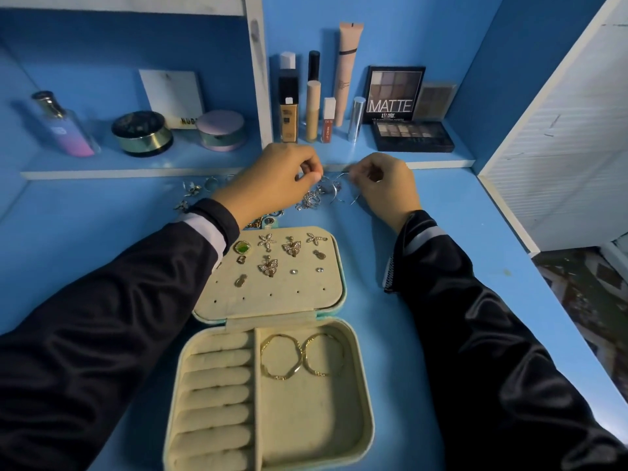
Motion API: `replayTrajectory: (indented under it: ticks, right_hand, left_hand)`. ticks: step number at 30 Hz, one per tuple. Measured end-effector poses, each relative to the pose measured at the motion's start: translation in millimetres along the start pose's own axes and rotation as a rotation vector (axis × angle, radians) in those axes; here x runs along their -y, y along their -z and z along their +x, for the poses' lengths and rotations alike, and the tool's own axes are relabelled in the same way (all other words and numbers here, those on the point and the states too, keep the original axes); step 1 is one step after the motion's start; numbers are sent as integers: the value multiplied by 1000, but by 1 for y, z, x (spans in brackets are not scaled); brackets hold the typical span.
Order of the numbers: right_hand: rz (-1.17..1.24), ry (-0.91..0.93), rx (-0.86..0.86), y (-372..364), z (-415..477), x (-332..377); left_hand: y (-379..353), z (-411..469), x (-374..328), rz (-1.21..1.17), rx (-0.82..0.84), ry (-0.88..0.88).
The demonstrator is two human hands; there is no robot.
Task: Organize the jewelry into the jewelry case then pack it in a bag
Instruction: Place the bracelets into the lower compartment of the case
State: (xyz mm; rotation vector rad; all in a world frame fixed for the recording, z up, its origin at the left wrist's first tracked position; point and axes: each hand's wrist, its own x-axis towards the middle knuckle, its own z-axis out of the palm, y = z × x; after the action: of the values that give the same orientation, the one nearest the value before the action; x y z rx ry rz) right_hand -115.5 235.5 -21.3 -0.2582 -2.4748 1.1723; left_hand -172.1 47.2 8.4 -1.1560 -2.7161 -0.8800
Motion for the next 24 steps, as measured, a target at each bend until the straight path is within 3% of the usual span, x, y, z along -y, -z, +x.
replayTrajectory:
  ticks: [6, 13, 24]
  right_hand:
    - [66, 29, -135, 3, -19, 2]
    - [238, -30, -196, 12, -48, 11]
    - [397, -54, -117, 30, -102, 31]
  left_hand:
    - [8, -19, -11, -16, -111, 6]
    - [13, -46, -25, -70, -108, 14]
    - [36, -113, -57, -152, 63, 57]
